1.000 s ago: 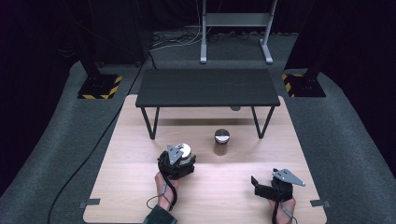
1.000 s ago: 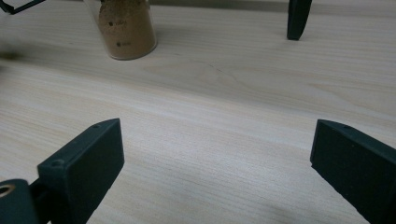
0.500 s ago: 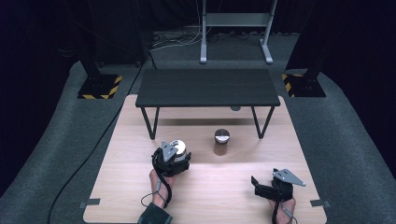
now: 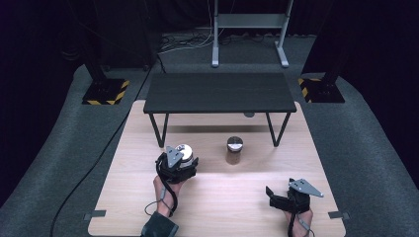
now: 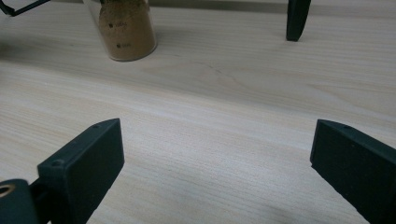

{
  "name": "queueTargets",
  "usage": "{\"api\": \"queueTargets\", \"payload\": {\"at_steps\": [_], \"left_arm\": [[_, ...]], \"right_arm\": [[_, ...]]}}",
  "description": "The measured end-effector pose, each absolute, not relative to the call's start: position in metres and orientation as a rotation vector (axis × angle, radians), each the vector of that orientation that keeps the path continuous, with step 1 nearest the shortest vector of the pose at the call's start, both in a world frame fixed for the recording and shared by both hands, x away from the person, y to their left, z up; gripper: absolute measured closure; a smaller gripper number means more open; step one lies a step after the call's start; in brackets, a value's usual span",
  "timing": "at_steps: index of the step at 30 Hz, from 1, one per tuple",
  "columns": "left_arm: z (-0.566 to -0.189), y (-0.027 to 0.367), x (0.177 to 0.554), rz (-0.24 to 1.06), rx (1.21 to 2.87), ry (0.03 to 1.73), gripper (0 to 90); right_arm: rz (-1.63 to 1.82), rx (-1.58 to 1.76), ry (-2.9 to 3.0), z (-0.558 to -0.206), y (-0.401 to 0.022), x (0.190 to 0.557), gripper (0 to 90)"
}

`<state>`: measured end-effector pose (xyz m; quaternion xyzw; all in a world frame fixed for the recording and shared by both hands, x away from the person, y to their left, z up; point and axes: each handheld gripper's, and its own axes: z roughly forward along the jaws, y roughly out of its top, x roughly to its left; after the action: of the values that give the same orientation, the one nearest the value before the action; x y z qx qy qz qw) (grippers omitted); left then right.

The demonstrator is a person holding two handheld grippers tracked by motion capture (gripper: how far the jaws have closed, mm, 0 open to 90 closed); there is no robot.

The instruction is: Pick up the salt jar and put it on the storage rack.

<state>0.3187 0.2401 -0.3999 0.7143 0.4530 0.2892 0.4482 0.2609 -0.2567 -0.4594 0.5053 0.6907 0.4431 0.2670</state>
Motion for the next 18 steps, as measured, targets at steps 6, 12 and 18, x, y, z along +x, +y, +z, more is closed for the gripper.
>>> {"api": "queueTargets", "payload": {"at_steps": [6, 12, 18], "left_arm": [[-0.395, 0.243, 0.320, 0.719, 1.769, 1.118, 31.0], [-0.390, 0.248, 0.322, 0.722, 1.760, 1.117, 31.0], [-0.385, 0.250, 0.324, 0.731, 1.753, 1.112, 31.0]], "right_arm": [[1.197, 1.364, 1.866, -0.459, -0.257, 0.261, 1.7], [1.197, 1.367, 1.869, -0.459, -0.257, 0.262, 1.7], [1.198, 1.366, 1.869, -0.459, -0.257, 0.262, 1.7]]}}
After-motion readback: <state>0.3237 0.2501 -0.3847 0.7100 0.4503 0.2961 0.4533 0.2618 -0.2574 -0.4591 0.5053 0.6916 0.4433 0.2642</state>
